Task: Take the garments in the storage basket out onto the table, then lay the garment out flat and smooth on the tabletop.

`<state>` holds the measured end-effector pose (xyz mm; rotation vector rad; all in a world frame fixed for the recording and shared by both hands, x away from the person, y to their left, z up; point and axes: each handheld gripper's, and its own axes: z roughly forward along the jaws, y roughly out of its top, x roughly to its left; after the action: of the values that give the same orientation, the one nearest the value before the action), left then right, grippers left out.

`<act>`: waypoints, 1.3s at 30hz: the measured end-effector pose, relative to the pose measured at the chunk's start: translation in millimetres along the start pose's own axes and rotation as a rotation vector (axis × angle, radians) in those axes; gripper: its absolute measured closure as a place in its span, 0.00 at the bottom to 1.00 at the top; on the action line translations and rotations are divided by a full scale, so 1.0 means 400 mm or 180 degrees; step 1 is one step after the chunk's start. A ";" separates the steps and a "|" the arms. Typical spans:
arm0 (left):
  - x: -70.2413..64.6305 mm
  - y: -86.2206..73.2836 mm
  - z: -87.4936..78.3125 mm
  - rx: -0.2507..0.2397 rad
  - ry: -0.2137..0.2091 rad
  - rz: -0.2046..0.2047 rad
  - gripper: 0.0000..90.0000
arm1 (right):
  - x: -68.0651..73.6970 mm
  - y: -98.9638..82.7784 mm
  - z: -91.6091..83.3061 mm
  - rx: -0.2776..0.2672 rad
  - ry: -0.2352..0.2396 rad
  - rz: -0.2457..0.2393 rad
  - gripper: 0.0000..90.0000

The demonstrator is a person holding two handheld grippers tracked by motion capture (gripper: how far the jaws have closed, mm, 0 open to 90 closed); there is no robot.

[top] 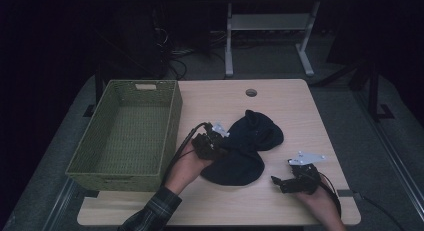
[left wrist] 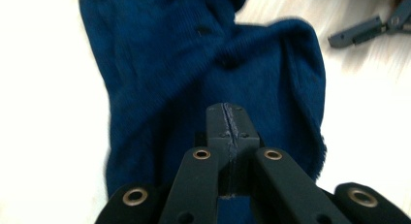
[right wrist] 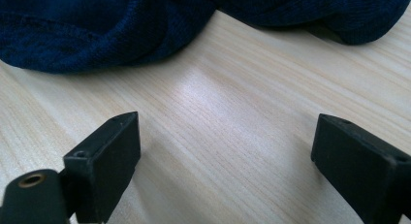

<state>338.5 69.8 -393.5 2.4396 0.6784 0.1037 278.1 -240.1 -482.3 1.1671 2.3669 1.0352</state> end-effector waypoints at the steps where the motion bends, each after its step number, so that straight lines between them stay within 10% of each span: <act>1: -0.005 -0.010 0.003 0.0007 -0.0008 -0.0006 1.00 | 0.000 0.000 0.000 -0.0001 0.0000 -0.0001 0.11; 18: -0.046 -0.137 0.030 0.0203 -0.0084 -0.0025 0.95 | 0.000 0.000 -0.001 0.0007 0.0001 -0.0003 0.11; 39: -0.020 -0.146 0.065 0.0274 -0.0215 -0.0024 0.96 | -0.024 0.026 -0.025 0.0029 -0.0029 0.0035 0.20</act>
<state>311.6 92.5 -447.1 2.5104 0.6748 -0.0114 284.5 -248.2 -468.2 1.1867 2.3632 1.0216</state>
